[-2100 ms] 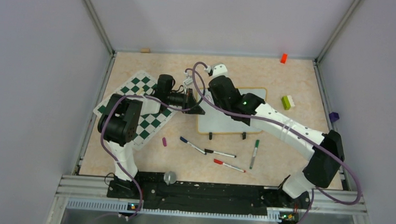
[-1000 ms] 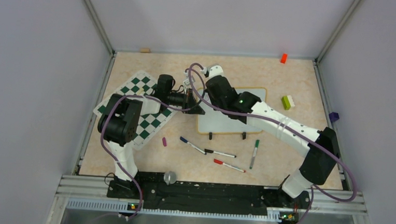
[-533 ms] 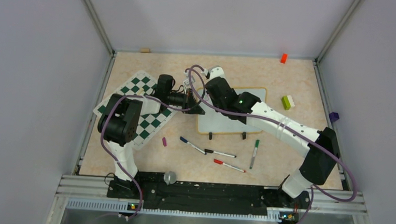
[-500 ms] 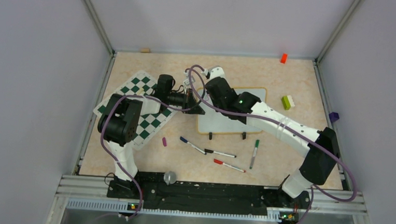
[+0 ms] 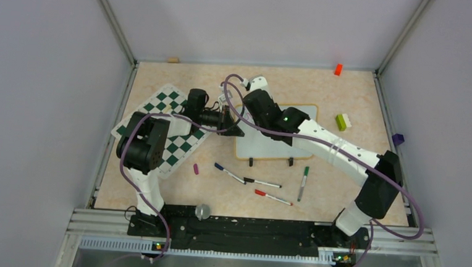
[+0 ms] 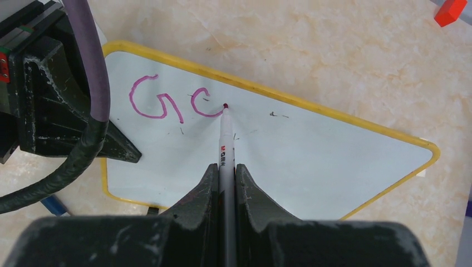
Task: Write a sentence on the whiteboard
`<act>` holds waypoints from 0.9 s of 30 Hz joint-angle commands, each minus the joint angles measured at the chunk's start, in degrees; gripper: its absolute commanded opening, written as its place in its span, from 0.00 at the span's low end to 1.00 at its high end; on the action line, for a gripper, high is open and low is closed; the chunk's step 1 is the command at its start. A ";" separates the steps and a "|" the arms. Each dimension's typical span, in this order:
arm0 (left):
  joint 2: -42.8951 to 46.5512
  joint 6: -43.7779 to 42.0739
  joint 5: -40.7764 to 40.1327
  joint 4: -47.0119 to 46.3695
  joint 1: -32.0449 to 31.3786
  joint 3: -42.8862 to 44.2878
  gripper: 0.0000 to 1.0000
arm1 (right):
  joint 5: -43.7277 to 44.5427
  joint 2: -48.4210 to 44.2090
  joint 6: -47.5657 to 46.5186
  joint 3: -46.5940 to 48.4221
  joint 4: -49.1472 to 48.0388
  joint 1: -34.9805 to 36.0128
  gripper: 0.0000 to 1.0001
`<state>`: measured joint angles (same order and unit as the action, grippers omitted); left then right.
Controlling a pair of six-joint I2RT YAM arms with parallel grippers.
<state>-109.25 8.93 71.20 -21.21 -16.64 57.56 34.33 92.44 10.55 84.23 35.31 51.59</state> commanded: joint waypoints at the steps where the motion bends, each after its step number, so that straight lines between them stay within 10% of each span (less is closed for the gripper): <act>1: 0.40 -3.60 -0.67 1.57 -1.11 -0.63 0.00 | 1.19 1.46 -0.11 3.25 -1.72 0.05 0.00; 27: 0.28 -4.56 -1.11 3.10 -1.35 -0.04 0.00 | -6.95 2.13 0.30 5.24 -2.05 0.02 0.00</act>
<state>-109.25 8.78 71.07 -20.67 -16.64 57.65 30.92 94.41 10.17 87.46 35.11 51.59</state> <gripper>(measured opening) 0.088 0.091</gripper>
